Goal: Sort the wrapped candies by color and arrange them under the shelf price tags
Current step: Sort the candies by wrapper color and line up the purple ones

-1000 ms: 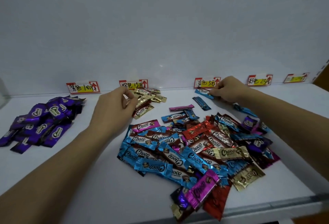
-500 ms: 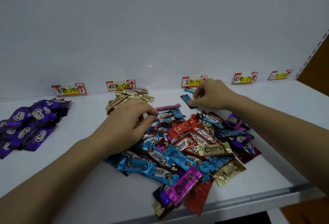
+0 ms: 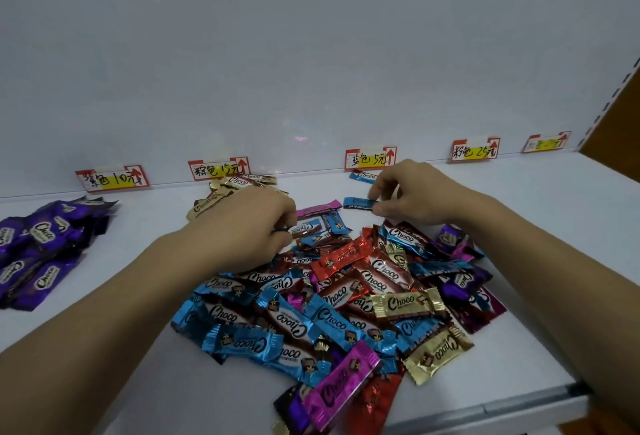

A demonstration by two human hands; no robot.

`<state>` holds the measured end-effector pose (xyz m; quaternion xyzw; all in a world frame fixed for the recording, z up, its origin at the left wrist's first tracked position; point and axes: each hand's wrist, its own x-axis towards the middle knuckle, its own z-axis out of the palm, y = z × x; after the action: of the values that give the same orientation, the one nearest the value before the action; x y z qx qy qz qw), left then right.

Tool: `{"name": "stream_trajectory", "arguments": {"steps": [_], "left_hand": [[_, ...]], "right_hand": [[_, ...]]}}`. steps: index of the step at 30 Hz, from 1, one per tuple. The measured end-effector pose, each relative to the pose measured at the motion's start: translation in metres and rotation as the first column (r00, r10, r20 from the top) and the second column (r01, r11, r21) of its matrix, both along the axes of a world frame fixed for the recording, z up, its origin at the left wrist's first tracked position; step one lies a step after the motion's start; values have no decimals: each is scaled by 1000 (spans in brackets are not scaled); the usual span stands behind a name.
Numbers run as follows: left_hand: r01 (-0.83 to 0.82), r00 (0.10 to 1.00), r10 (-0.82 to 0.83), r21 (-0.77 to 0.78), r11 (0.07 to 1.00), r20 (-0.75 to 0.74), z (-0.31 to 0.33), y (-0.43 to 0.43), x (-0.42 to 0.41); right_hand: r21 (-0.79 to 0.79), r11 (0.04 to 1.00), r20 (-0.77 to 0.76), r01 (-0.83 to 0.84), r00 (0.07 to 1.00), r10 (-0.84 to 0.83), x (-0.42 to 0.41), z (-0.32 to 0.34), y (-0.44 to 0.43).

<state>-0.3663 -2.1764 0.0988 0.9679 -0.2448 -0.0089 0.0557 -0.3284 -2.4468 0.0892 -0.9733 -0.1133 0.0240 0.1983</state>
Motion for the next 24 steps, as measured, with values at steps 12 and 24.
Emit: {"name": "stream_trajectory", "arguments": {"steps": [12, 24], "left_hand": [[-124, 990, 138, -388, 913, 9, 26, -30, 38], [-233, 970, 234, -519, 823, -64, -20, -94, 103]], "right_hand": [[336, 918, 141, 211, 952, -271, 16, -7, -23], [295, 948, 245, 119, 950, -195, 19, -2, -47]]}}
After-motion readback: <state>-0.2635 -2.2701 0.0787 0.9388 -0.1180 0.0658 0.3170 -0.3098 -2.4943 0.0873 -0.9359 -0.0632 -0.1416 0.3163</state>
